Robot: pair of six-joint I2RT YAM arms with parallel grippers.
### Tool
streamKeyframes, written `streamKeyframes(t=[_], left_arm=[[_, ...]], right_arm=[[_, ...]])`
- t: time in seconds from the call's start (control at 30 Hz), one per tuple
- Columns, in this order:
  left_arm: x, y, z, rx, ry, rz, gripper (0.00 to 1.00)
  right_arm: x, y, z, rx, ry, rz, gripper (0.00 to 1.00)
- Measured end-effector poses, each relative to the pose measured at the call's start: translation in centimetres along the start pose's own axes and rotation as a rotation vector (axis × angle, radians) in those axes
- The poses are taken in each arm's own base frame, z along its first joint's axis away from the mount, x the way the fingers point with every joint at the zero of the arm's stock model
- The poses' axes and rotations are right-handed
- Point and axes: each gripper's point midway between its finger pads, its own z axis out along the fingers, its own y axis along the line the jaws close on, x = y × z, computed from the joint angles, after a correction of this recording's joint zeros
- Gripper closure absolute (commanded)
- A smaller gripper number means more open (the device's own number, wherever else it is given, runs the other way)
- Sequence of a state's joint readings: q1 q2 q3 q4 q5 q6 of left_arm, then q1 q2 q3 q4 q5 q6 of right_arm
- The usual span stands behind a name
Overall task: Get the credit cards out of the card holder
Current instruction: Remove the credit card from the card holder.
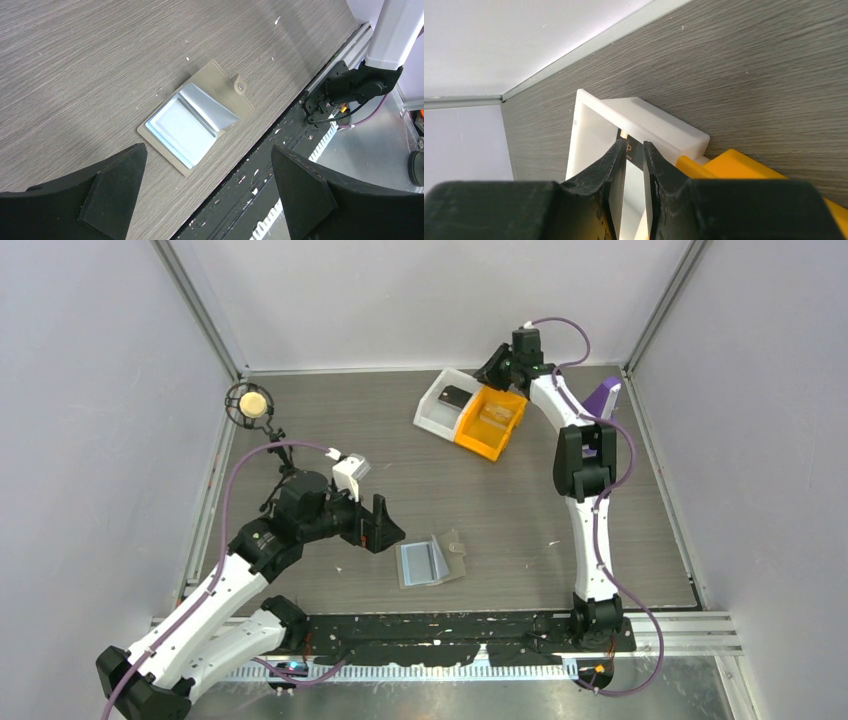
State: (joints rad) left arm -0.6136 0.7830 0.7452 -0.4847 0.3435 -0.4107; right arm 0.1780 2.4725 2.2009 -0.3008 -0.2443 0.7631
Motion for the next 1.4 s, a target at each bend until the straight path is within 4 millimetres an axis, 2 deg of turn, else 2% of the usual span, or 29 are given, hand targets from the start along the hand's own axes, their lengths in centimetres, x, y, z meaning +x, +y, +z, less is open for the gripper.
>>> streamKeyframes(t=[0.2, 0.33, 0.47, 0.53, 0.63, 0.73, 0.83, 0.97, 1.07, 1.23, 1.4], left_arm=[[0.0, 0.6, 0.0, -0.032, -0.003, -0.004, 0.00], [0.5, 1.9, -0.3, -0.108, 0.013, -0.016, 0.00], [0.7, 3.4, -1.3, -0.207, 0.017, -0.020, 0.00], [0.5, 4.1, -2.1, -0.258, 0.005, -0.010, 0.00], [0.1, 5.3, -3.7, -0.340, -0.036, 0.011, 0.00], [0.1, 6.0, -4.8, -0.392, -0.064, 0.018, 0.00], [0.4, 6.2, -5.6, -0.412, -0.071, 0.018, 0.00], [0.8, 6.4, -6.2, -0.418, -0.075, 0.028, 0.00], [1.2, 6.5, -6.4, -0.422, -0.074, 0.032, 0.00], [1.6, 6.6, -6.7, -0.422, -0.076, 0.032, 0.00], [1.5, 6.5, -6.8, -0.420, -0.086, 0.033, 0.01]], right_arm=[[-0.5, -0.2, -1.1, 0.020, 0.004, -0.031, 0.73], [-1.3, 0.9, -3.3, 0.023, 0.001, -0.075, 0.73], [-1.7, 3.1, -7.8, 0.010, -0.018, -0.138, 0.72], [-1.1, 4.2, -10.7, 0.005, -0.024, -0.173, 0.70], [0.8, 6.0, -15.4, -0.013, -0.030, -0.236, 0.69], [4.7, 7.4, -19.5, -0.033, -0.021, -0.309, 0.68], [9.5, 8.2, -22.0, -0.059, 0.015, -0.372, 0.68], [17.5, 6.9, -24.5, -0.064, 0.115, -0.451, 0.67], [22.5, 5.4, -26.0, -0.059, 0.183, -0.494, 0.67], [28.6, 3.8, -28.3, -0.072, 0.252, -0.540, 0.67], [34.1, 4.3, -30.1, -0.129, 0.318, -0.583, 0.67]])
